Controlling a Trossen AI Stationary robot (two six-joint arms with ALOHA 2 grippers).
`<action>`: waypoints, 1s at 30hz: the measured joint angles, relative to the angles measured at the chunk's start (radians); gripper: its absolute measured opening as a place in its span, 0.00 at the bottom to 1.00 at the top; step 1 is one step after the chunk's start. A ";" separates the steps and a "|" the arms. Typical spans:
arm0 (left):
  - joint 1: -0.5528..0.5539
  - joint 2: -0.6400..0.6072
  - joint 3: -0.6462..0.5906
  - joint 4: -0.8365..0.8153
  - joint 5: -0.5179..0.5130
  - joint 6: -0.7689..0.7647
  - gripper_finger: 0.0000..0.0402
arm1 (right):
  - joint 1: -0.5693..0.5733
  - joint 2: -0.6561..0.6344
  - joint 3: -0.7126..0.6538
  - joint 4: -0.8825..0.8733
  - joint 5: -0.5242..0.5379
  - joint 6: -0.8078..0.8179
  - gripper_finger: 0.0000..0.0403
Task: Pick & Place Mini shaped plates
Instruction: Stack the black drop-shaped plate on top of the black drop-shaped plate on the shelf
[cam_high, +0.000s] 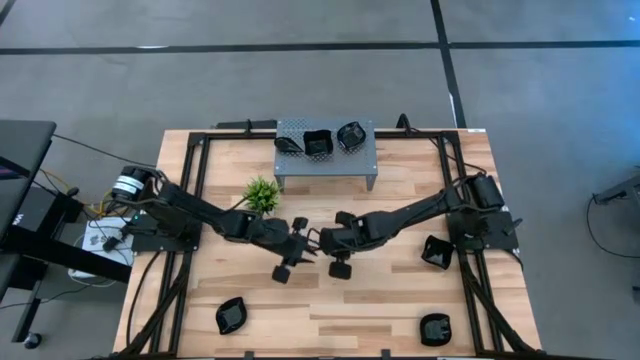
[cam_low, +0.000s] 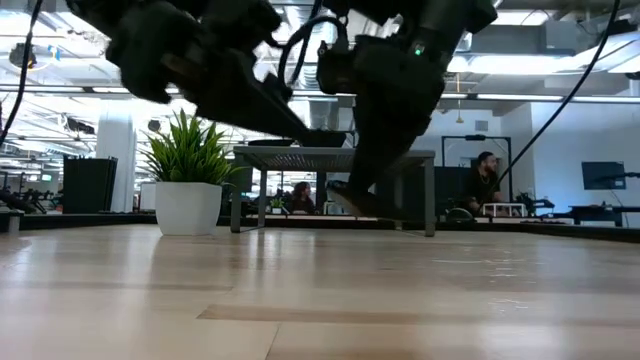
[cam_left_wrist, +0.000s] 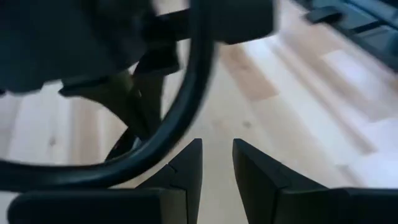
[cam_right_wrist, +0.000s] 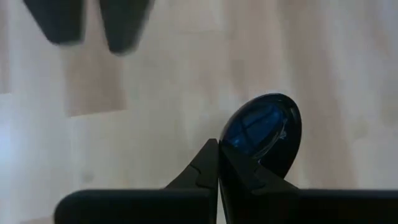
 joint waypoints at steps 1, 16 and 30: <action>0.011 0.007 0.000 0.001 -0.001 0.000 0.23 | -0.006 0.000 0.000 0.001 0.017 -0.027 0.00; 0.128 0.021 0.000 -0.020 -0.013 -0.024 0.34 | -0.096 -0.002 -0.080 0.010 0.080 -0.173 0.01; 0.148 0.022 0.002 -0.016 0.041 -0.024 0.41 | -0.102 -0.004 -0.080 0.056 0.072 -0.221 0.20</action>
